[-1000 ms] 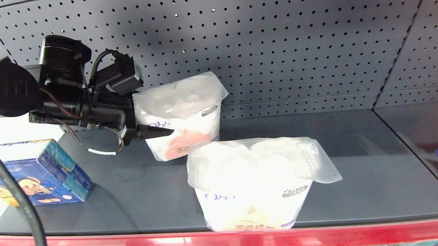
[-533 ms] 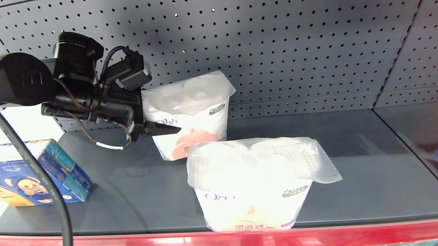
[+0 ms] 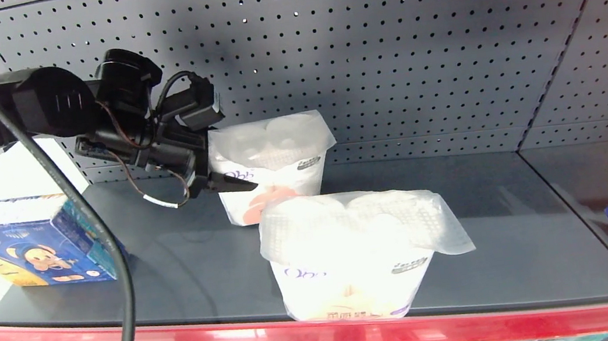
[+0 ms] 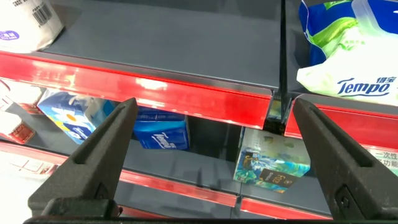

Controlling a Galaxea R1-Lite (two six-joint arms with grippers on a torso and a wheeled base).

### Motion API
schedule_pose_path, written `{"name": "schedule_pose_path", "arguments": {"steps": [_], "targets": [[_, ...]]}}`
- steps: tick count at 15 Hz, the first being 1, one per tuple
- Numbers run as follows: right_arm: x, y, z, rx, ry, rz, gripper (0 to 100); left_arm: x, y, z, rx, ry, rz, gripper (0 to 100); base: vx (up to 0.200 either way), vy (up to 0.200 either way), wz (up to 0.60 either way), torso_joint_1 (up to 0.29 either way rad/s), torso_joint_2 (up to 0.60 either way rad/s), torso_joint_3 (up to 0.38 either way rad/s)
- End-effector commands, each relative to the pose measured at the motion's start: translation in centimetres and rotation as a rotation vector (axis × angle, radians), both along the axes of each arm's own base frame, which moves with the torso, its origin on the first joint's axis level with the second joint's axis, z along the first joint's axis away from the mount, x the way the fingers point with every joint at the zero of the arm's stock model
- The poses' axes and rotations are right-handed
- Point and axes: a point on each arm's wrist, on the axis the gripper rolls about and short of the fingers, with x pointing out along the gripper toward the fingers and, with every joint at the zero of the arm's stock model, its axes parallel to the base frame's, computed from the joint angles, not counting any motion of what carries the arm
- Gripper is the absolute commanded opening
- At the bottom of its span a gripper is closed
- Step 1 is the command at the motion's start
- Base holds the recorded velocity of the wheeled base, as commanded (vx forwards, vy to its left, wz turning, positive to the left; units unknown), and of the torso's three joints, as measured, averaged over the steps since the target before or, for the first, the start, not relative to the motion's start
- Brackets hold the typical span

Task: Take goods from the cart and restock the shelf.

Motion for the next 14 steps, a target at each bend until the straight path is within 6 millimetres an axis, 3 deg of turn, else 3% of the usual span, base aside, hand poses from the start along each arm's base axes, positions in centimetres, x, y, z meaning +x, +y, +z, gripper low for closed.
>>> {"name": "schedule_pose_path", "arguments": {"steps": [1,8,14], "targets": [[0.0,0.0,0.0,0.0,0.003,0.001,100,0.8,-0.2,-0.2,0.002,-0.01,-0.009,0,0.0,0.0,0.0,0.0,0.0,0.0],[0.0,0.0,0.0,0.0,0.003,0.001,100,1.7,-1.1,-1.3,0.004,-0.029,-0.069,0,0.0,0.0,0.0,0.0,0.0,0.0],[0.0,0.0,0.0,0.001,0.001,0.001,100,1.8,-2.3,-1.1,-0.003,-0.046,-0.095,0,0.0,0.0,0.0,0.0,0.0,0.0]]}}
